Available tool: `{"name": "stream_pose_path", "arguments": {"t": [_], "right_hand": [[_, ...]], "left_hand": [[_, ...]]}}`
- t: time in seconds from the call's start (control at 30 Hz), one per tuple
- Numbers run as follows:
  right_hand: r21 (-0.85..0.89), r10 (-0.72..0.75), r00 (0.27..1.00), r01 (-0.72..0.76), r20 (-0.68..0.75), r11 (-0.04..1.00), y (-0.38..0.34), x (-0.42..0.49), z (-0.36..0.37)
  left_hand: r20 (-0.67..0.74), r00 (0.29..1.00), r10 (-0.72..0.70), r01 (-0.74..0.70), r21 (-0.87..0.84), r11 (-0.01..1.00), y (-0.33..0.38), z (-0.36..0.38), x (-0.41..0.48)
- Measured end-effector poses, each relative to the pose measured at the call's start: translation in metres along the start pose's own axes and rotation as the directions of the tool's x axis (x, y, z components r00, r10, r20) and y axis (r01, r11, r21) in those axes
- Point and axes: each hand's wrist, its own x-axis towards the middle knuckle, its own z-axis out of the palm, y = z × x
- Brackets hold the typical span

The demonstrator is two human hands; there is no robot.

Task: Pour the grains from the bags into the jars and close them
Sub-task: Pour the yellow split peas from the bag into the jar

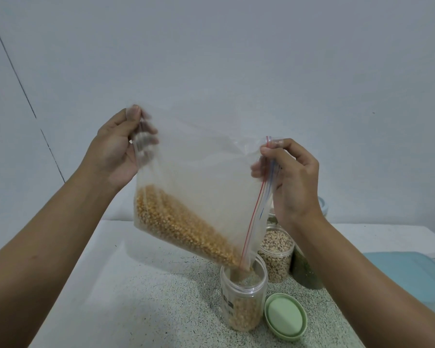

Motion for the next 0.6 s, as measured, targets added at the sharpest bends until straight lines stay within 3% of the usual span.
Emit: {"name": "stream_pose_path", "arguments": {"t": [0.6], "right_hand": [[0.019,-0.002,0.999,0.003,-0.035,1.000,-0.0002,-0.0030,-0.0032]], "left_hand": [[0.028,1.000,-0.008,0.007,0.003,1.000,0.0059,0.0083,-0.0038]]}}
